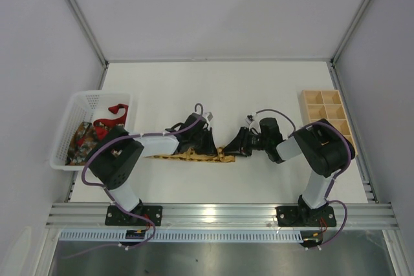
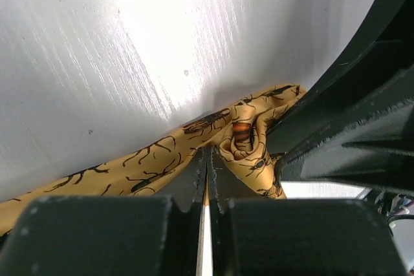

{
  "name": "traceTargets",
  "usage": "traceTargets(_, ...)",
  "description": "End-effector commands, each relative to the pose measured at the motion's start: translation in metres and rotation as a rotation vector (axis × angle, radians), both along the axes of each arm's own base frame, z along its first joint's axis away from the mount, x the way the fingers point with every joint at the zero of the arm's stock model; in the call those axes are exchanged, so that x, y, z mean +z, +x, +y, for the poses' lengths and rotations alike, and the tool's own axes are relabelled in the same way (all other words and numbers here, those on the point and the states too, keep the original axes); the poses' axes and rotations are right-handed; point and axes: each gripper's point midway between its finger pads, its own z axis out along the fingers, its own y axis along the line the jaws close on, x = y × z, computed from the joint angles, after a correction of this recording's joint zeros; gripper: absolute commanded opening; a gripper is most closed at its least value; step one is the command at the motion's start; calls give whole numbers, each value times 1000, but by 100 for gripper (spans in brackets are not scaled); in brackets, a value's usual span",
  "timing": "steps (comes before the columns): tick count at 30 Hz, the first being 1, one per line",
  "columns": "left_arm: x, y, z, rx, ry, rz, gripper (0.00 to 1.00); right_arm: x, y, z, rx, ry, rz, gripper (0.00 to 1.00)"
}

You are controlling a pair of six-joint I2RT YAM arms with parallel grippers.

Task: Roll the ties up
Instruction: Roll the tie

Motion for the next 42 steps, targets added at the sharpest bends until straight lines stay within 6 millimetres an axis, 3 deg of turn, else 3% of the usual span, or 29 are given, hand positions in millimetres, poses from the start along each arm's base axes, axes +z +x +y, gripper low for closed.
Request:
traceTargets(1, 4, -16, 2, -15, -20, 45, 5, -29, 0, -16, -75, -90, 39, 31)
traceTargets(9, 44, 0, 8, 8, -8, -75, 12, -25, -5, -15, -46, -75, 37, 29)
traceTargets(14, 45, -3, 5, -15, -16, -59, 8, -19, -9, -16, -35, -76, 47, 33)
traceTargets(17, 56, -2, 2, -11, -44, -84, 5, -18, -10, -19, -39, -94, 40, 29)
traceTargets(21, 73, -1, -6, -22, -93, -96, 4, -20, -6, -20, -46, -108, 31, 8)
traceTargets(25, 80, -4, -19, -58, -121, -102, 4, -27, 0, -15, -30, -144, 43, 0)
traceTargets(31, 68, -7, -43, -104, -182, -47, 4, -31, 4, -12, -24, -243, 60, 0)
traceTargets(35, 46, -7, -38, -108, -128, -23, 4, -27, 3, -20, -29, -310, 54, 0)
traceTargets(37, 36, -11, -33, -100, -109, -9, 4, -14, 7, -24, -36, -337, 23, 0)
traceTargets(40, 24, -13, -23, -85, -75, -4, 3, 2, 8, -34, -33, -390, 2, 5)
traceTargets(42, 19, -10, -17, -73, -69, -2, 3, 5, 4, -42, -20, -429, 10, 21)
